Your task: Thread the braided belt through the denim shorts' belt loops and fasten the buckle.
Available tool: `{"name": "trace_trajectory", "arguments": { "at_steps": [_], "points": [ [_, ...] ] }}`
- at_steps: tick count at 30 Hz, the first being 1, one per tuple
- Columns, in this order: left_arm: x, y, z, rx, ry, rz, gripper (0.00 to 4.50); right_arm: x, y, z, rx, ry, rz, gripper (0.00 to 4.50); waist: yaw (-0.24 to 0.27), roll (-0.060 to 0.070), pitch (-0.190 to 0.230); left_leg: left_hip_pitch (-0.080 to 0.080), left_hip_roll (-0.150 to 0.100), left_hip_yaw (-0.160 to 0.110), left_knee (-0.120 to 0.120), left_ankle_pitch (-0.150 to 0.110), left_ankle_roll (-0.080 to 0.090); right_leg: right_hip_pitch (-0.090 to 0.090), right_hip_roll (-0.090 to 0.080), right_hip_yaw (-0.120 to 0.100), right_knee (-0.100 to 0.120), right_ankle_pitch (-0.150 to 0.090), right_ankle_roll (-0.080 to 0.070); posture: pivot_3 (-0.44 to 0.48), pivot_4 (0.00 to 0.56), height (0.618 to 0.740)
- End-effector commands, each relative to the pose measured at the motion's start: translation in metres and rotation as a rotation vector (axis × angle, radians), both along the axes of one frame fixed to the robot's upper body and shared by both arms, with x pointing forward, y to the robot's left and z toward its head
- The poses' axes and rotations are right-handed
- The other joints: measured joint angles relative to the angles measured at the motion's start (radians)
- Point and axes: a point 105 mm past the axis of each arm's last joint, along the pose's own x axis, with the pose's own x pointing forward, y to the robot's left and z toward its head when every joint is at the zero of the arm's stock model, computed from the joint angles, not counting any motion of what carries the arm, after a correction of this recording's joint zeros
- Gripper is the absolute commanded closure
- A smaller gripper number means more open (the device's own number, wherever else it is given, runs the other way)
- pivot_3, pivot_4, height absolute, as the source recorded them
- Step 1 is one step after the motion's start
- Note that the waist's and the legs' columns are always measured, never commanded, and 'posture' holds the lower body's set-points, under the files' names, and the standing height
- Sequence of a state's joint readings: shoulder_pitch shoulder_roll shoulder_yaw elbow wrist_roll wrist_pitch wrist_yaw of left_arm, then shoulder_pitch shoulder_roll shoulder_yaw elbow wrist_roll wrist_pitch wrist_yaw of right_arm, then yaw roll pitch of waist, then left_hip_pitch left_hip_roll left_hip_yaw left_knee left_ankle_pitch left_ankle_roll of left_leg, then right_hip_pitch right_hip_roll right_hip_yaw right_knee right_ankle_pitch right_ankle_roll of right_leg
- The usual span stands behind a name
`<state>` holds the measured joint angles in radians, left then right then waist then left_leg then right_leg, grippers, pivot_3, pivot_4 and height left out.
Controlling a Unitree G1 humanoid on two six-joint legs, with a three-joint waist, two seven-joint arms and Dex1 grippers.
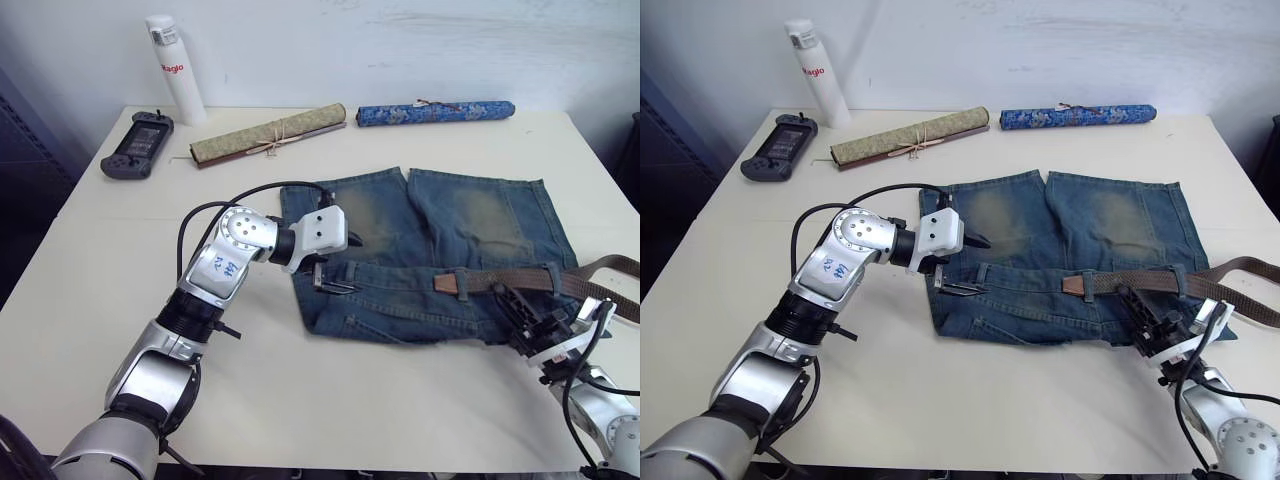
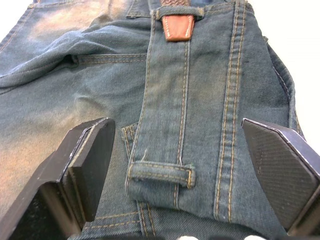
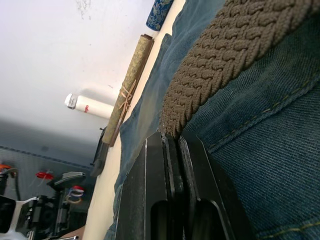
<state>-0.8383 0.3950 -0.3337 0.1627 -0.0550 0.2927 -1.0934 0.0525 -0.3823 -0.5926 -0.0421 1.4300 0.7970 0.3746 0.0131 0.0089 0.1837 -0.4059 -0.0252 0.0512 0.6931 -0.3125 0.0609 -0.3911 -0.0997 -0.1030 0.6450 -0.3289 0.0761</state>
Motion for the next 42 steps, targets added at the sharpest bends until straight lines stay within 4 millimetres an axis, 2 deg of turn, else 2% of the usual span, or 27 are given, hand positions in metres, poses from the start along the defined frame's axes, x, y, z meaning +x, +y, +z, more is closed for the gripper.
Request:
{"name": "trace_trajectory", "arguments": {
  "at_steps": [1, 3, 5, 11, 13, 18, 21, 23, 28, 36, 39, 42],
  "points": [
    [-0.005, -0.003, 0.009, -0.019, -0.041, -0.024, 0.00, 0.005, 0.047, -0.003, -0.036, 0.035, 0.111, 4.45, -0.006, 0.000, 0.000, 0.000, 0.000, 0.000, 0.000, 0.000, 0.000, 0.000, 0.000, 0.000, 0.000, 0.000, 0.000, 0.000, 0.150, 0.686],
    [-0.005, -0.004, 0.009, -0.020, -0.042, -0.025, 0.00, 0.006, 0.064, 0.005, -0.021, 0.017, 0.138, 4.45, -0.016, 0.000, 0.000, 0.000, 0.000, 0.000, -0.002, 0.001, -0.002, -0.001, 0.000, 0.000, 0.000, 0.000, 0.000, 0.000, 0.150, 0.686],
    [-0.005, -0.004, 0.009, -0.021, -0.043, -0.024, 0.00, 0.006, 0.070, 0.007, -0.005, 0.023, 0.125, 4.45, -0.018, 0.000, 0.000, 0.001, 0.000, 0.000, -0.004, 0.002, -0.004, -0.001, 0.001, 0.000, 0.000, 0.000, -0.001, 0.000, 0.150, 0.686],
    [-0.006, -0.007, 0.009, -0.027, -0.045, -0.030, 0.00, 0.004, 0.084, -0.005, 0.033, 0.114, 0.054, 4.45, -0.015, 0.000, 0.000, 0.002, 0.000, 0.000, -0.008, 0.005, -0.006, -0.002, 0.002, 0.000, 0.001, -0.001, -0.002, 0.000, 0.150, 0.686],
    [-0.005, -0.008, 0.009, -0.028, -0.045, -0.033, 0.00, 0.002, 0.084, -0.011, -0.011, 0.151, 0.032, 4.45, -0.016, 0.000, 0.000, 0.002, 0.000, 0.000, -0.008, 0.005, -0.007, -0.002, 0.002, 0.000, 0.001, -0.001, -0.002, 0.000, 0.150, 0.686],
    [-0.006, -0.011, 0.008, -0.034, -0.043, -0.046, 0.00, -0.003, 0.075, -0.003, -0.022, 0.141, -0.014, 2.55, -0.014, 0.000, 0.000, 0.002, 0.000, 0.000, -0.008, 0.005, -0.007, -0.002, 0.002, 0.000, 0.001, -0.001, -0.002, 0.000, 0.150, 0.686],
    [-0.005, -0.013, 0.008, -0.035, -0.044, -0.049, 0.00, -0.008, 0.056, 0.004, 0.021, 0.132, -0.084, 1.06, -0.011, 0.000, 0.000, 0.002, 0.000, 0.000, -0.008, 0.005, -0.006, -0.002, 0.002, 0.000, 0.001, -0.001, -0.002, 0.000, 0.150, 0.686],
    [-0.005, -0.014, 0.008, -0.035, -0.046, -0.054, 0.00, -0.012, 0.031, 0.012, 0.121, 0.112, -0.171, 0.11, -0.010, 0.000, 0.000, 0.002, 0.000, 0.000, -0.008, 0.005, -0.006, -0.001, 0.002, 0.000, 0.001, -0.001, -0.002, 0.000, 0.150, 0.686],
    [-0.005, -0.016, 0.007, -0.035, -0.049, -0.062, 0.00, -0.017, -0.008, 0.028, 0.244, 0.045, -0.281, 0.11, 0.011, 0.000, 0.000, 0.002, -0.001, 0.000, -0.008, 0.005, -0.005, -0.001, 0.001, 0.000, 0.000, -0.001, -0.001, 0.000, 0.150, 0.686],
    [-0.004, -0.015, 0.008, -0.030, -0.054, -0.060, 0.00, -0.015, -0.028, 0.023, 0.283, 0.043, -0.343, 0.11, 0.010, 0.000, 0.000, 0.002, -0.001, 0.000, -0.008, 0.006, -0.005, -0.002, 0.001, 0.000, 0.001, -0.001, -0.002, 0.000, 0.150, 0.686],
    [-0.003, -0.013, 0.009, -0.027, -0.057, -0.053, 0.00, -0.012, -0.028, 0.017, 0.290, 0.053, -0.342, 0.82, 0.010, 0.000, 0.000, 0.002, -0.001, 0.000, -0.008, 0.006, -0.005, -0.002, 0.001, 0.000, 0.001, -0.001, -0.002, 0.000, 0.150, 0.686],
    [-0.002, -0.011, 0.009, -0.026, -0.058, -0.048, 0.00, -0.008, -0.021, 0.013, 0.296, 0.052, -0.317, 2.27, 0.010, 0.000, 0.000, 0.002, -0.001, 0.000, -0.008, 0.006, -0.005, -0.002, 0.001, 0.000, 0.001, -0.001, -0.002, 0.000, 0.150, 0.686]
  ]
}}
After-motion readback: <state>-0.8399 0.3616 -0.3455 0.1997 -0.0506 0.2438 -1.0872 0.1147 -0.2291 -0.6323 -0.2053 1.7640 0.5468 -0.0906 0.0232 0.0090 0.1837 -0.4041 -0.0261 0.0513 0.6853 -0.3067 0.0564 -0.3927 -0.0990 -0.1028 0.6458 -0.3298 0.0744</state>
